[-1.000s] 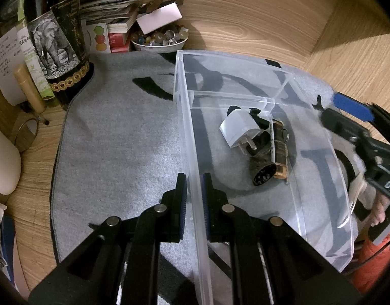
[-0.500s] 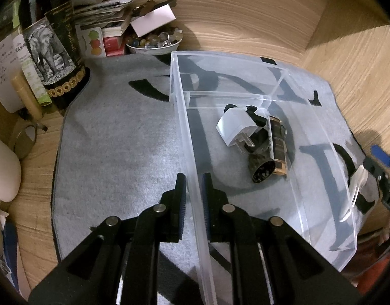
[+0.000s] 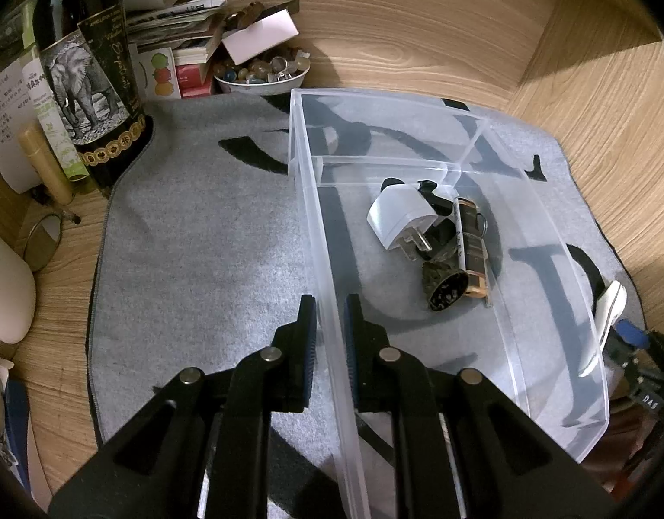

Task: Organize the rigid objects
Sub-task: 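Grasp the white handheld massager by its handle with the right tool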

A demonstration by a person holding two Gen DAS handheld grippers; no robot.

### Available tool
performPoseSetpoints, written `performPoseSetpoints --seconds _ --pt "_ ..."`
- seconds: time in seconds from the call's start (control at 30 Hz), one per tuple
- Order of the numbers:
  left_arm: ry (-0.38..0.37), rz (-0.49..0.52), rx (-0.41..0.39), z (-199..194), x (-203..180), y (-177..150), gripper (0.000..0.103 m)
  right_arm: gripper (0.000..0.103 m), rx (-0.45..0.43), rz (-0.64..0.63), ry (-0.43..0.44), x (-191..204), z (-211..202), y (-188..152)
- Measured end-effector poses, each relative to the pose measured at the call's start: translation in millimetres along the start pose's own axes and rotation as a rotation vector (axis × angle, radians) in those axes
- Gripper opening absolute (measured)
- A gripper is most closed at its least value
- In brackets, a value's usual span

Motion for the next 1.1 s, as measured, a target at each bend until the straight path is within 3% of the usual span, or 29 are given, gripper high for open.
performPoseSetpoints --seconds 0.23,0.37,0.6,0.73,0.83,0.87,0.9,0.93,1.1 --pt "0.0 0.001 0.001 0.0 -0.2 0.0 0.012 0.053 0.035 0.106 0.124 2.9 30.0 5.8" --pt "0.0 -0.001 0.0 0.0 -0.4 0.0 0.012 0.067 0.026 0.16 0.162 1.7 44.7 23.5" --pt "0.0 -0.003 0.002 -0.2 0.0 -0.5 0.012 0.068 0.028 0.117 0.124 6.6 69.1 51.3" --pt "-0.001 -0.003 0.002 -0.4 0.3 -0.5 0.012 0.068 0.029 0.009 0.042 12.9 85.3 63.8" --pt "-0.002 -0.006 0.001 -0.4 0.5 -0.3 0.012 0.059 0.026 -0.086 0.006 20.7 95.0 64.3" --pt "-0.002 -0.006 0.002 -0.4 0.5 -0.3 0.012 0.053 0.01 -0.11 -0.001 23.2 94.3 65.5" --pt "-0.001 -0.007 0.001 -0.5 0.7 -0.3 0.012 0.039 0.005 -0.116 0.005 24.4 93.5 66.8" --pt "-0.002 -0.008 0.002 -0.6 0.8 -0.3 0.012 0.035 0.006 -0.118 0.026 26.1 92.8 68.0" --pt "-0.001 -0.009 0.004 -0.5 1.0 -0.6 0.012 0.032 -0.021 -0.125 0.04 29.1 85.9 72.5"
Point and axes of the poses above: each gripper's, at about its wrist camera, not at the fingertips, and z roughly the way its jaws point, x to its left, y to its top, the point moved 7 cm from there along z, roughly the way its jaws point, and after that the axes turned 6 degrees about -x, right-handed, at the moved point
